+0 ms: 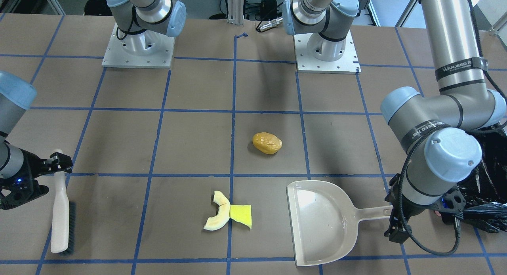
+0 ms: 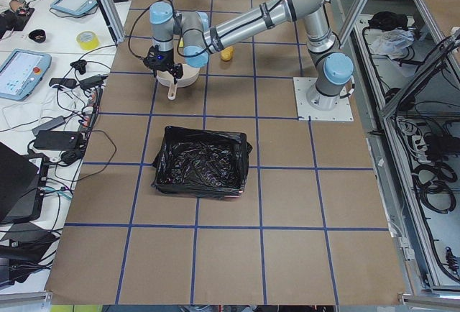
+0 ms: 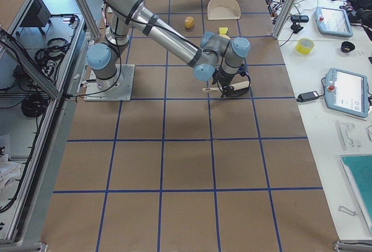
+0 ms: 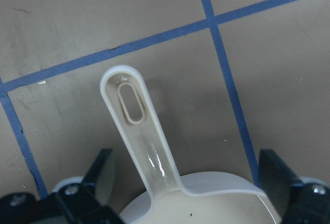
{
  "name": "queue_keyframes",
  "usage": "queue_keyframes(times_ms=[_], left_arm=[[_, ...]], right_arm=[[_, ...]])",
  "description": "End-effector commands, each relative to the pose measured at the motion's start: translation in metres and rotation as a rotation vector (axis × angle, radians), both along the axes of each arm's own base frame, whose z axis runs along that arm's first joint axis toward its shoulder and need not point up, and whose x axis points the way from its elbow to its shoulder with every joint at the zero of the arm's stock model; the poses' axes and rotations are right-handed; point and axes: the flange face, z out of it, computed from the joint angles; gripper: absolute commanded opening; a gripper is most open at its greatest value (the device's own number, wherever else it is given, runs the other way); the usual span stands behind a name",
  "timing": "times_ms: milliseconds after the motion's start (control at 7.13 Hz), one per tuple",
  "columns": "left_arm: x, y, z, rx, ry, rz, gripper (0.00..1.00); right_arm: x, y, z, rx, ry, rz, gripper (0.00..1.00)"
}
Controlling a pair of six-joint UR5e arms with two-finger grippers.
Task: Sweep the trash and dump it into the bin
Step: 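Close the left gripper on the dustpan handle while the right gripper grasps the brush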
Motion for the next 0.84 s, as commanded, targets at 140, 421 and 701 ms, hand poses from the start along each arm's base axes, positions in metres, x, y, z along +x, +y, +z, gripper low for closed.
queue_keyframes(times_ms=[140, 421, 701], left_arm=[[0.001, -0.003, -0.035, 0.045, 0.009, 0.048, 0.99], [0.0, 0.002, -0.024, 0.045, 0.004, 0.068, 0.98], [0.001, 0.006, -0.037, 0.077, 0.001, 0.075, 0.96]], right_arm=[[0.003, 0.024, -0.005, 0.035, -0.007, -0.013, 0.89], [0.006, 0.034, -0.001, 0.013, -0.001, -0.013, 0.78], [0.004, 0.031, -0.003, -0.016, 0.021, -0.059, 0.71]])
